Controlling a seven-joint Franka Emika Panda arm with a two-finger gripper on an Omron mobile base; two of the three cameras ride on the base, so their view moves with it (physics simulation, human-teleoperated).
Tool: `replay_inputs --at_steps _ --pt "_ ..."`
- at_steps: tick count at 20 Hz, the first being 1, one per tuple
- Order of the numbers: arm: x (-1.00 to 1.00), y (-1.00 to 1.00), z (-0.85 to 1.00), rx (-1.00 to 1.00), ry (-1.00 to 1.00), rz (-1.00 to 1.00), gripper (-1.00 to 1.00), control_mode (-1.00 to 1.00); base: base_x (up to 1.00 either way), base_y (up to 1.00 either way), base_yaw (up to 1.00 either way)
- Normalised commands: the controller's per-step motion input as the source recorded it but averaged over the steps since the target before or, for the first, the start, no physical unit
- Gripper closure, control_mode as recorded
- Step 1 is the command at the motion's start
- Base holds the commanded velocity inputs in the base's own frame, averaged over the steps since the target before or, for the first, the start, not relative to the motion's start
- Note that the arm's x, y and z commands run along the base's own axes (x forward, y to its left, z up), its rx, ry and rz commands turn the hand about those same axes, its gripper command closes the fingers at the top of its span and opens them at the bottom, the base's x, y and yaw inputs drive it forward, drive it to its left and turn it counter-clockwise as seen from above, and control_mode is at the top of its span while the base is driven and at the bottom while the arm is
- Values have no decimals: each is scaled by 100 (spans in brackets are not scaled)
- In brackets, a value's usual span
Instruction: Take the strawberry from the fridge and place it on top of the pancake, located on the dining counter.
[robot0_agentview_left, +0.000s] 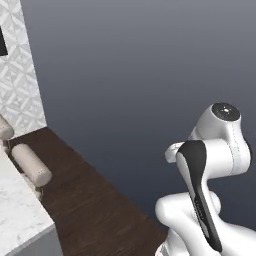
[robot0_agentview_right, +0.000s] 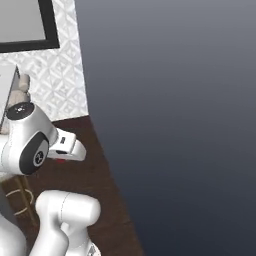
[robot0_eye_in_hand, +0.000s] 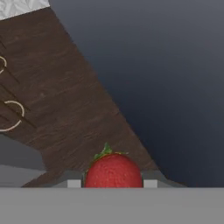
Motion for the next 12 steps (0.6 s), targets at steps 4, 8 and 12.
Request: replay_inputs --at_steps 4,8,12 --pt "0 0 0 0 0 0 100 100 100 -36 65" --pt "0 0 0 0 0 0 100 100 100 -31 55" --pt "0 0 0 0 0 0 100 100 100 -39 36"
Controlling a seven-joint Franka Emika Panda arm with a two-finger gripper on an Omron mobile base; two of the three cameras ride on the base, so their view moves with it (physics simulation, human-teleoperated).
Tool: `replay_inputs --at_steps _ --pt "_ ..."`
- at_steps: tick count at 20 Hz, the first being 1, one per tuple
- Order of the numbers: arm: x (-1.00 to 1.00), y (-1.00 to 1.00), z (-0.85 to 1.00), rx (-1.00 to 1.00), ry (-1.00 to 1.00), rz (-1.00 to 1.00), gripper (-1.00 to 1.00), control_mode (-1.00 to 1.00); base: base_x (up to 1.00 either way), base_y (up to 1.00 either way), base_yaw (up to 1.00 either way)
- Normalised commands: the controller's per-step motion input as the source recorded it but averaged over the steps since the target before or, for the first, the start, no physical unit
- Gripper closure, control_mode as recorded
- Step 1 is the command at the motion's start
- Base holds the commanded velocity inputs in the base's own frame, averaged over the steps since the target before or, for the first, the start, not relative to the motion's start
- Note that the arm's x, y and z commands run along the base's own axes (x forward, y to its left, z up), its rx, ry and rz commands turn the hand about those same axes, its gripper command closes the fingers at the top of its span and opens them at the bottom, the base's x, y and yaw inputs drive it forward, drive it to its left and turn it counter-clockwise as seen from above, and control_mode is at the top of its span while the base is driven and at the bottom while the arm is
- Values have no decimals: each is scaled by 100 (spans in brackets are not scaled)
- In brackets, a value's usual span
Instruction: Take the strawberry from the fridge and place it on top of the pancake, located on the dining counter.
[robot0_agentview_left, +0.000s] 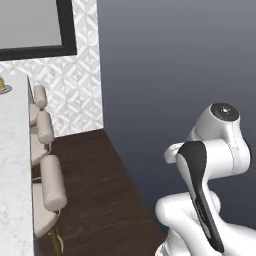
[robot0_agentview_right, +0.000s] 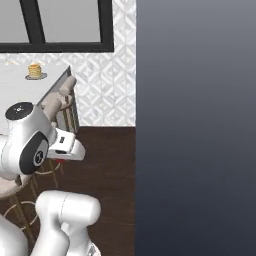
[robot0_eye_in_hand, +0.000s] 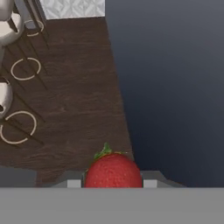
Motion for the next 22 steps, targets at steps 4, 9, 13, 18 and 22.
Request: replay_inputs --at_steps 4,9,13,18,22 --pt "0 0 0 0 0 0 100 100 100 -53 26" --pt "0 0 0 0 0 0 100 100 100 -34 24" --pt "0 0 0 0 0 0 100 100 100 -11 10" --pt "0 0 0 0 0 0 100 100 100 -3 12" --pt "0 0 0 0 0 0 100 100 100 -5 15"
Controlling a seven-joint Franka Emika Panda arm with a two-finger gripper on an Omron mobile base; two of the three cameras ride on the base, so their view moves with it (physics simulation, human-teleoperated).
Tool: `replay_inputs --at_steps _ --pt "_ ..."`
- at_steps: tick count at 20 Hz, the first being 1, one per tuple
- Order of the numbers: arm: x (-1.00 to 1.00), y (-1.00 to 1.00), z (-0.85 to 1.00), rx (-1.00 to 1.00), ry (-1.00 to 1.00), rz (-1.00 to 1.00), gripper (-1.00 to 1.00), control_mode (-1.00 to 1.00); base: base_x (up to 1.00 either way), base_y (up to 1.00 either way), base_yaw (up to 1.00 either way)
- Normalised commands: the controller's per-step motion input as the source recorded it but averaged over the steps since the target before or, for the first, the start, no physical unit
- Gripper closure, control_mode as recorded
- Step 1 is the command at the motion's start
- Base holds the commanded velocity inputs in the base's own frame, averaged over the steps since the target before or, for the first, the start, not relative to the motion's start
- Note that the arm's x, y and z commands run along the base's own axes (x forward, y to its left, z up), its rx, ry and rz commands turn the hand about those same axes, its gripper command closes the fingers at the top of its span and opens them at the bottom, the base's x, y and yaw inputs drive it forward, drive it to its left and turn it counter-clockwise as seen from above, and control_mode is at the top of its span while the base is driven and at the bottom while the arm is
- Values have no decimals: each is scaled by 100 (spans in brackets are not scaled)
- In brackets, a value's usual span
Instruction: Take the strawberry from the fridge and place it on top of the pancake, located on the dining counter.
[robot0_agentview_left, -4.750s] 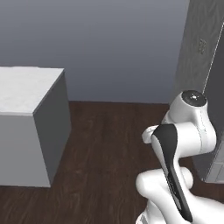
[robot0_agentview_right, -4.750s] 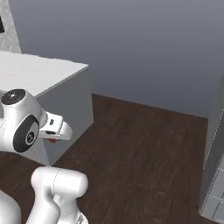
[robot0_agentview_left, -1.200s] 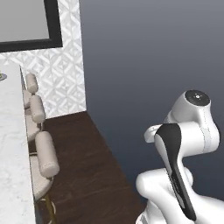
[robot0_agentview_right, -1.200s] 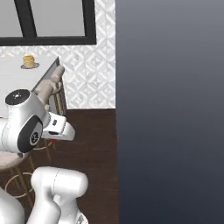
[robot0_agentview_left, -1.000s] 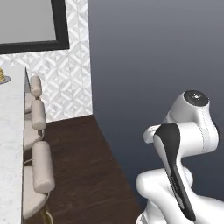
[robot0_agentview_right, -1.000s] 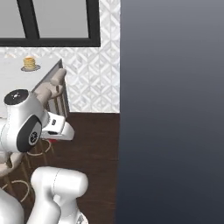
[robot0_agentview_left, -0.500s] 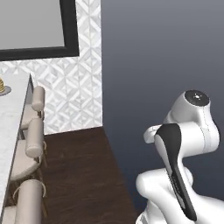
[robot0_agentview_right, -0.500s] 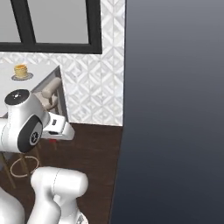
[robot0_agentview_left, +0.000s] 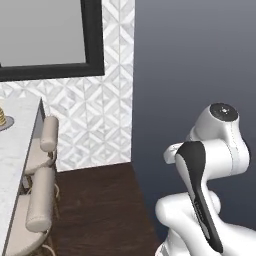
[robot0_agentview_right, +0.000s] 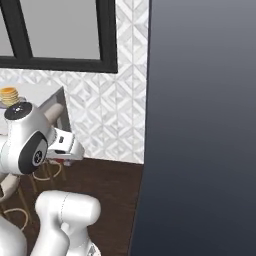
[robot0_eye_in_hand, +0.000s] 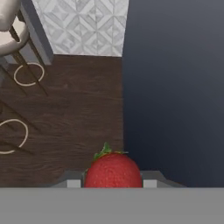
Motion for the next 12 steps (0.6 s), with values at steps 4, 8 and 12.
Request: replay_inputs --at_steps 4,8,12 --pt "0 0 0 0 0 0 100 100 100 -8 30" --pt "0 0 0 0 0 0 100 100 100 -16 57" --pt "0 0 0 0 0 0 100 100 100 -26 68"
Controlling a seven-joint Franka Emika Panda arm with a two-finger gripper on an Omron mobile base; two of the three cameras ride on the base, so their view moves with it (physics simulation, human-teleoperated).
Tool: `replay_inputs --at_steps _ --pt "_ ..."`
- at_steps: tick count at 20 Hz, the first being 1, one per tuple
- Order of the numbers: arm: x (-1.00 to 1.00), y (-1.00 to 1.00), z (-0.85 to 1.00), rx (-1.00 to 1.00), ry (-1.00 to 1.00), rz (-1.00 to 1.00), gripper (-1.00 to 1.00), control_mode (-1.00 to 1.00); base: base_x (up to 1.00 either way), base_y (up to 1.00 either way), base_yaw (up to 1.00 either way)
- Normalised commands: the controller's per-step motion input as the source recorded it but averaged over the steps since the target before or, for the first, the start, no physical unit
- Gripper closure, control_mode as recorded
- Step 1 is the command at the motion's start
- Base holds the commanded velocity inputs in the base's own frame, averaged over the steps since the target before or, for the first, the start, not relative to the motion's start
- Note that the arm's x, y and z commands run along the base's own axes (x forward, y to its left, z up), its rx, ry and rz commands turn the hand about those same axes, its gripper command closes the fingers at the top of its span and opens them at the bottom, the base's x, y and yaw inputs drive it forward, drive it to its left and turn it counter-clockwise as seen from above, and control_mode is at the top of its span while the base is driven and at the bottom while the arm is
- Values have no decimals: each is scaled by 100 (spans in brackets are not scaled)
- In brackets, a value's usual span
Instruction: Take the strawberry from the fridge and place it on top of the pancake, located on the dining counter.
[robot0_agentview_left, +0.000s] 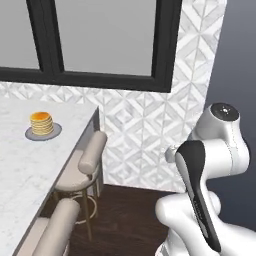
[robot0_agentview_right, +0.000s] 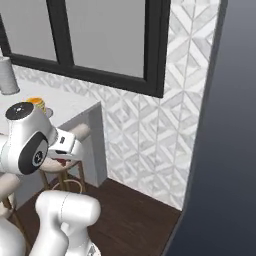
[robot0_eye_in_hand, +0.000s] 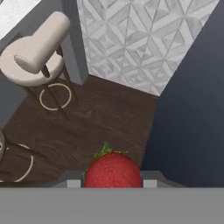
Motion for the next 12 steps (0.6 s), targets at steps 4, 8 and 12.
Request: replay_inputs --at_steps 4,8,12 --pt "0 0 0 0 0 0 100 100 95 -49 77" --pt "0 0 0 0 0 0 100 100 58 -59 80" --pt "0 0 0 0 0 0 100 100 15 -73 80"
